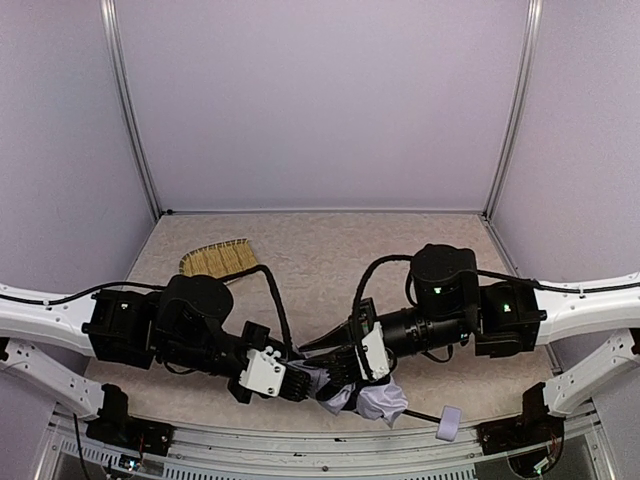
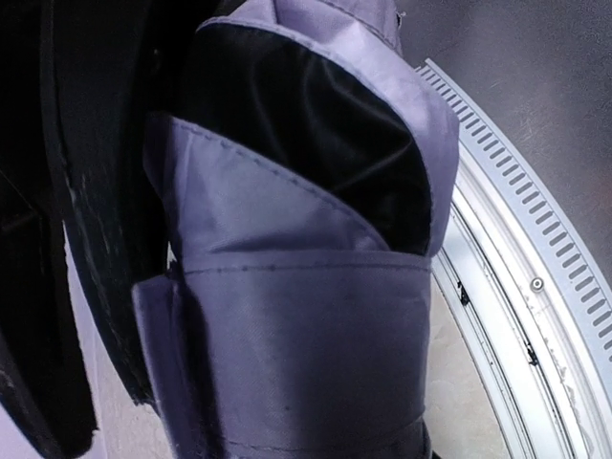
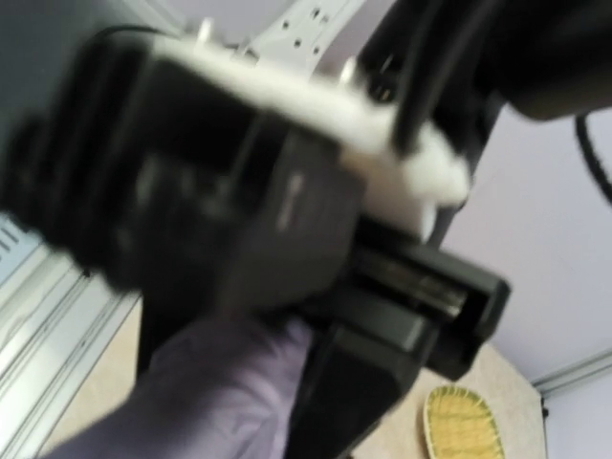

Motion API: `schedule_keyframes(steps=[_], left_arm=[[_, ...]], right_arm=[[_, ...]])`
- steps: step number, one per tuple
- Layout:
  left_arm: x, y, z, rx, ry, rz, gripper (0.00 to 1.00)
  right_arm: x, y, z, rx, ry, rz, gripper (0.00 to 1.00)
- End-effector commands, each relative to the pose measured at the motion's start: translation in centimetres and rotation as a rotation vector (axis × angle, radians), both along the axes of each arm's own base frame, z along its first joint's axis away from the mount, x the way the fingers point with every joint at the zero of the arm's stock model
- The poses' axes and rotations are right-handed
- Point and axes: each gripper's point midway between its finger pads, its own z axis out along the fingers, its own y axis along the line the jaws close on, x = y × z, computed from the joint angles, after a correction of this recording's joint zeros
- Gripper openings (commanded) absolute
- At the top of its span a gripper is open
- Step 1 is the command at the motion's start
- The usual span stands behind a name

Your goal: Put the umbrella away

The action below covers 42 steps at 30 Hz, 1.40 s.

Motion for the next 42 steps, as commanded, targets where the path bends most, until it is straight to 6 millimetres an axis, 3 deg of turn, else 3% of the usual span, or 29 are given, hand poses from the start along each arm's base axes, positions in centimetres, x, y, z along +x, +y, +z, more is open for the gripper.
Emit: schedule_keyframes(steps=[1,5,8,15,20,25,29,33,42], left_arm=[[2.6,-0.5,4.9,-0.146,-0.087,0.151,0.0],[2.7,-0.6,4.1,-0.107,-0.166,0.19,0.0],[3.9,0.2,3.9,-0.123,-0.243,0.262,0.0],[6.5,2.2,3.5,-0.136,-0.524,0.43,0.0],[7.3,2.7,3.2,-0.12,-0.636,0.476,0.0],[8.0,3.1,2.2,-0.065,-0.684,0.516,0.0],[8.1,3.2,2.1,-0.07,-0.691,0.533,0.0],[8.4,3.2,1.9,-0.05,-0.697,0.553,0.0],[8.2,2.9,1.8,-0.053,-0.678,0.552,0.0]], right_arm=[[-3.2,-0.6,-0.4,-0.007,0.036,0.119,0.19],[-2.2,-0.8,-0.2,-0.028,0.042,0.055,0.19],[-1.8,-1.7,0.5,0.011,0.02,0.023,0.19],[0.0,-3.9,3.6,0.106,0.034,-0.089,0.2],[3.9,-4.8,5.0,0.099,0.232,-0.18,0.25],[5.7,-3.9,3.8,0.01,0.354,-0.228,0.42],[5.1,-2.4,2.3,-0.027,0.342,-0.196,0.48],[4.3,-0.6,1.2,-0.082,0.313,-0.165,0.48],[5.2,1.4,-1.5,-0.135,0.28,-0.174,0.38]])
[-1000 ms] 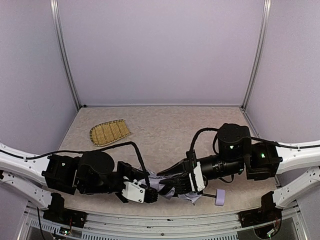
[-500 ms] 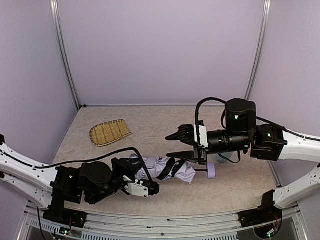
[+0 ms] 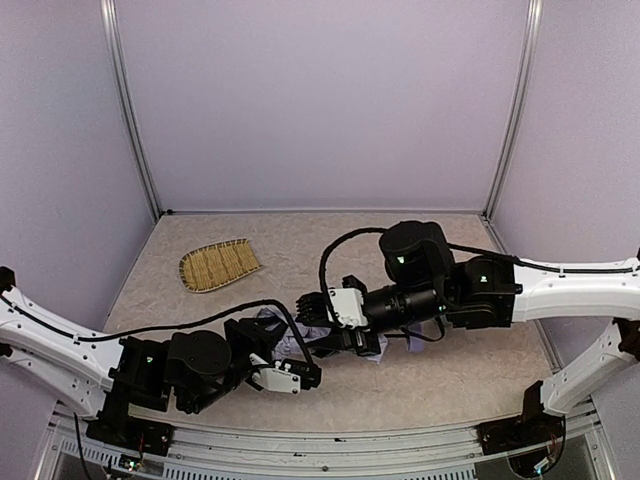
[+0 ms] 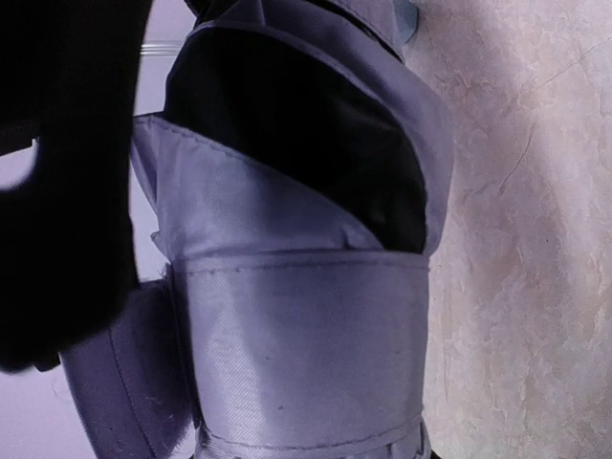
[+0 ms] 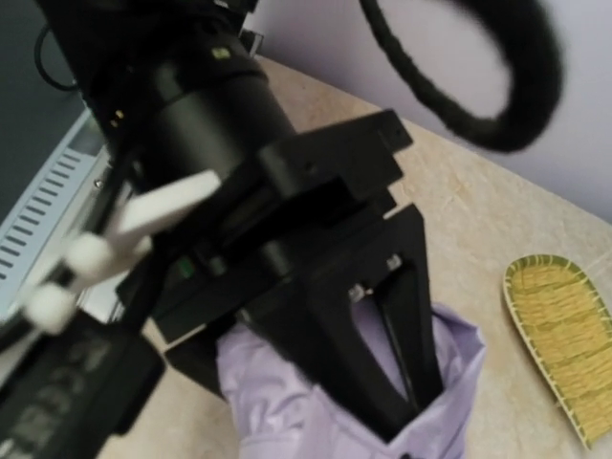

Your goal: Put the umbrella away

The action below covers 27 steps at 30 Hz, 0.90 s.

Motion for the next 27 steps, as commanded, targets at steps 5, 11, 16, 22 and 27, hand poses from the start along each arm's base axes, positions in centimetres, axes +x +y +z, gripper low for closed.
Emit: schedule_keyframes(steps=[5,11,16,22,27], left_arm=[[0.3,-0.2,3.6,-0.175,0.036,0.029,0.0],[1.5,0.9,2.5,-0.181,0.119,0.067,0.0],[1.8,1.3,-0.4,-0.064,0.172,0.102,0.0],[1.9,1.8,-3.8,0.152,0.036,0.072,0.0],[-0.3,-2.8,-6.1,0.079,0.191,-0.128,0.0]], right_arm=[[-1.0,0.6,-5.1,-0.155,-0.068,0.028,0.32],[-1.3,-0.8,-5.9,-0.187,0.001,-0.037,0.31],[2.8,-3.3,-0.2,0.014,0.089,-0.215,0.46],[7.9,-5.9,1.8,0.032,0.224,-0.34,0.73],[9.3,-5.4,1.9,-0.038,0.273,-0.354,0.94]])
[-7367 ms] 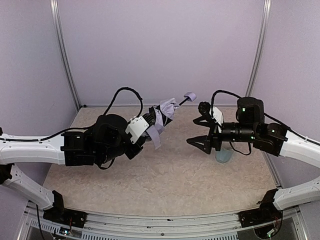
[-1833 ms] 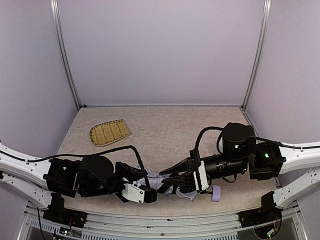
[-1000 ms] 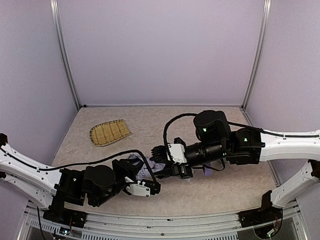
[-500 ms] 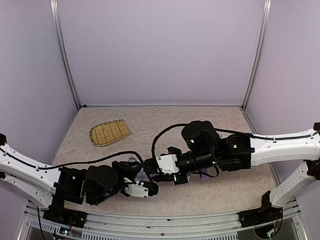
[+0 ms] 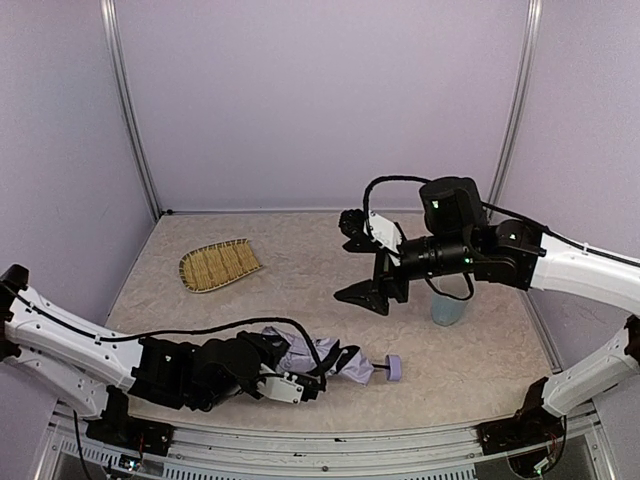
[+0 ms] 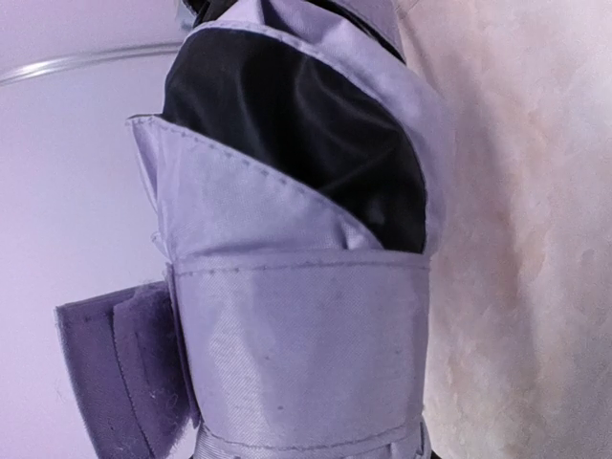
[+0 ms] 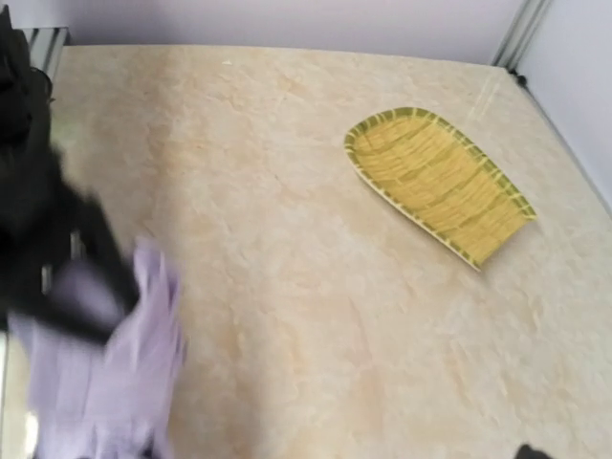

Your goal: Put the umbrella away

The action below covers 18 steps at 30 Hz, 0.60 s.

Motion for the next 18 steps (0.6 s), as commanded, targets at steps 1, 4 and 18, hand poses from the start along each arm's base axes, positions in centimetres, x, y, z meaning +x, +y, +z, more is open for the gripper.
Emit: schedule_keyframes(steps=[1,4,18], left_arm=[[-1.4,-4.8,-0.6,-0.134,0.133,-0.136,0.0],[-0.5,-5.6,-3.9,-0.114,0.226,-0.104,0.09],[-5.4,-4.4,-2.5,-0.387,0.794,-0.001,0.99]], right_arm=[[0.4,0.5,-0.5,-0.056,0.1,-0.009,0.94],[1.4,0.4,-1.9,-0.107,0.112,-0.055,0.93],[0.9,0.3,-10.7,-0.458,0.206,-0.177,0.85]])
